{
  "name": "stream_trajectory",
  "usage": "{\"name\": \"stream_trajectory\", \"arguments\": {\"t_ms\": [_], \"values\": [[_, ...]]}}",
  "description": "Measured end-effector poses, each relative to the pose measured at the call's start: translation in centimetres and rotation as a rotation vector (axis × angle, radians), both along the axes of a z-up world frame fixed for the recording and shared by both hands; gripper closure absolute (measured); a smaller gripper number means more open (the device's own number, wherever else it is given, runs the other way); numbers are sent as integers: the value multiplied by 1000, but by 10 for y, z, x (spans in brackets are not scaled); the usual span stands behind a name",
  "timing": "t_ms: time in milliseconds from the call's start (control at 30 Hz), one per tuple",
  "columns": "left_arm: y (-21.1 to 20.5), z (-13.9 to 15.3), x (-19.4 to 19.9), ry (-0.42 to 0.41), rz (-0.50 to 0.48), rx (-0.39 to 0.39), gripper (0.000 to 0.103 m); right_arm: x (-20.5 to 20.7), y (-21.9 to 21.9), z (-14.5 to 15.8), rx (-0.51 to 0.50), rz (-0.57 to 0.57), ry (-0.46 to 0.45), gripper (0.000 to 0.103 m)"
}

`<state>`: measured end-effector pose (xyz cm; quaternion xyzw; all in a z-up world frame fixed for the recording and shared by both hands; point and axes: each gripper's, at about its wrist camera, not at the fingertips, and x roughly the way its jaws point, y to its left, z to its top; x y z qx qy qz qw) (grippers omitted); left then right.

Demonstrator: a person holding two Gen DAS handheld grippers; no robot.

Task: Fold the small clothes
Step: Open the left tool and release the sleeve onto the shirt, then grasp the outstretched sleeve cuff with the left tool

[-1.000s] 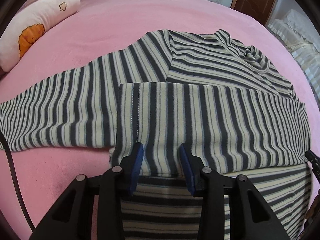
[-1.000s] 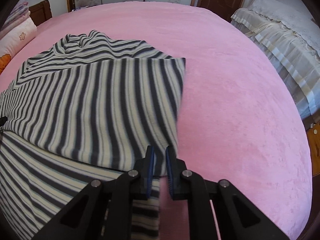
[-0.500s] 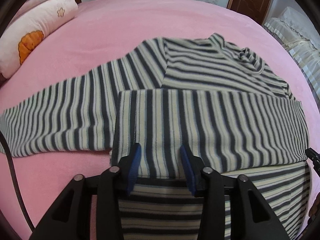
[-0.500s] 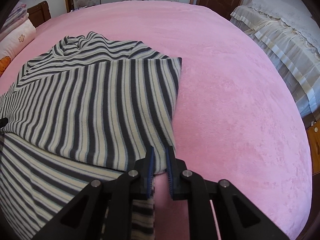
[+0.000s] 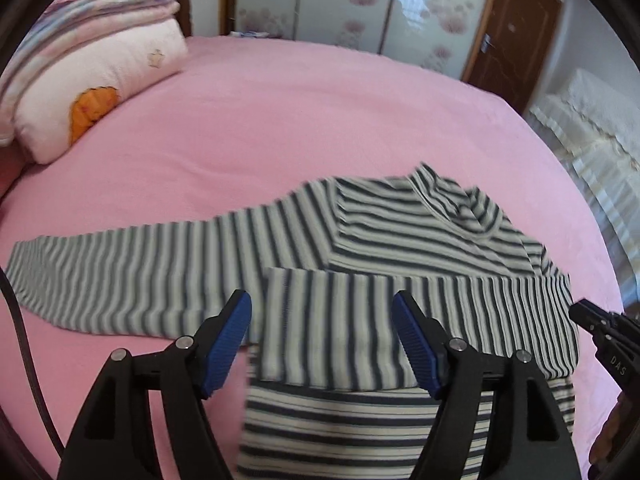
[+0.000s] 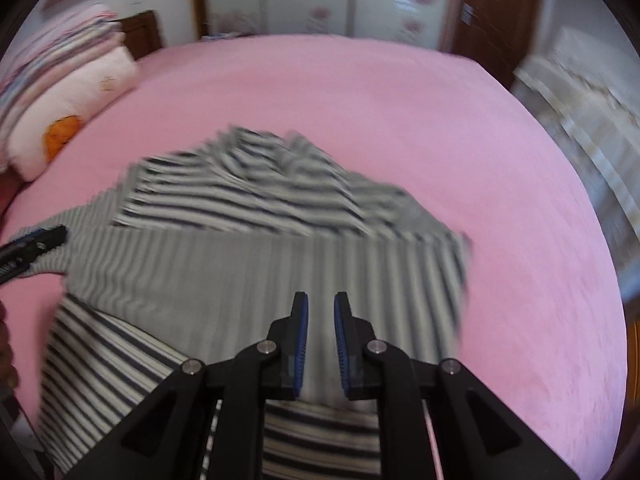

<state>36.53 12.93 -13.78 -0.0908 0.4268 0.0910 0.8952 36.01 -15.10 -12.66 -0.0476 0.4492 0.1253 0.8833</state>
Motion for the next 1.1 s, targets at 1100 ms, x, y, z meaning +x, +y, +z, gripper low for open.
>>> {"name": "stream_trajectory", "arguments": {"t_ms": [1100], "values": [[238, 57, -157, 30, 377, 60, 4, -81, 295, 85, 128, 411, -58, 84]]}}
